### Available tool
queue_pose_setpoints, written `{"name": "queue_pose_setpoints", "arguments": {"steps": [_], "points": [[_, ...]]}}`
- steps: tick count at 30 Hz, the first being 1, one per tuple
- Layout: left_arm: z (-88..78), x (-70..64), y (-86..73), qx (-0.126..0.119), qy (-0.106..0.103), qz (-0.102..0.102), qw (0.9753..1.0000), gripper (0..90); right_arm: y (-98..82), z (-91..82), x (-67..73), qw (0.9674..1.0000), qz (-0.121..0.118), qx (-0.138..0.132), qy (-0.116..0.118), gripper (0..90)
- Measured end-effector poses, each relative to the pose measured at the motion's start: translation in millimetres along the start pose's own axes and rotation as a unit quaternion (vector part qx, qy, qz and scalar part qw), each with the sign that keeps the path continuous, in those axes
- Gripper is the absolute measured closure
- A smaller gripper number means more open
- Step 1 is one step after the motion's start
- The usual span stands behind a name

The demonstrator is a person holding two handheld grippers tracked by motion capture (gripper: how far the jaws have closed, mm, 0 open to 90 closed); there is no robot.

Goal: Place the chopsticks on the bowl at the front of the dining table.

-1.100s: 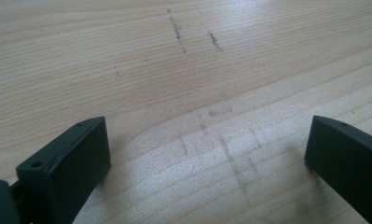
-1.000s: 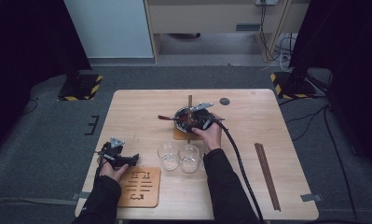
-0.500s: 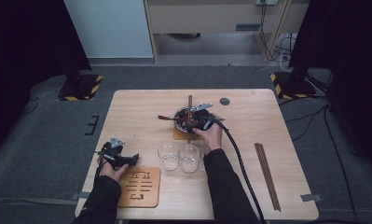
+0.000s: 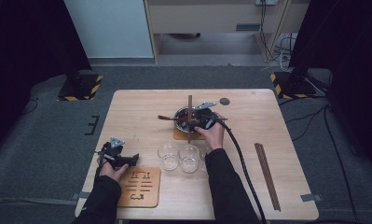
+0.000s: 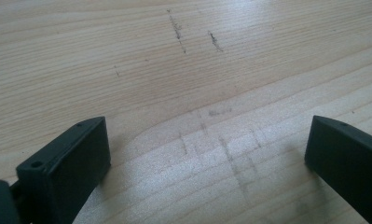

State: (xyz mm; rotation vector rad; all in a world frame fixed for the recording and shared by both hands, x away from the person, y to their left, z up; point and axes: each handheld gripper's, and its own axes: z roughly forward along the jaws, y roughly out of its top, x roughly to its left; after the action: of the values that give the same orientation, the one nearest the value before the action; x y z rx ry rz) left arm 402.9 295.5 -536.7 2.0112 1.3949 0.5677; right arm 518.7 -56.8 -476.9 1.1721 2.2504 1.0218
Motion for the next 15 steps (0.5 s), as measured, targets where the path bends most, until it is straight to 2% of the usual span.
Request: {"name": "queue_pose_setpoints", "arguments": {"steps": [10,15], "points": [[0.0,0.0,0.0,0.0,0.0,0.0,1.0,0.0,-7.2,1.7,-5.7,0.9999,0.013,0.01,-0.004,30.7],[0.0,0.0,0.0,0.0,0.0,0.0,1.0,0.0,-5.9,-1.9,-7.5,0.9998,0.017,0.001,-0.001,30.5]]}}
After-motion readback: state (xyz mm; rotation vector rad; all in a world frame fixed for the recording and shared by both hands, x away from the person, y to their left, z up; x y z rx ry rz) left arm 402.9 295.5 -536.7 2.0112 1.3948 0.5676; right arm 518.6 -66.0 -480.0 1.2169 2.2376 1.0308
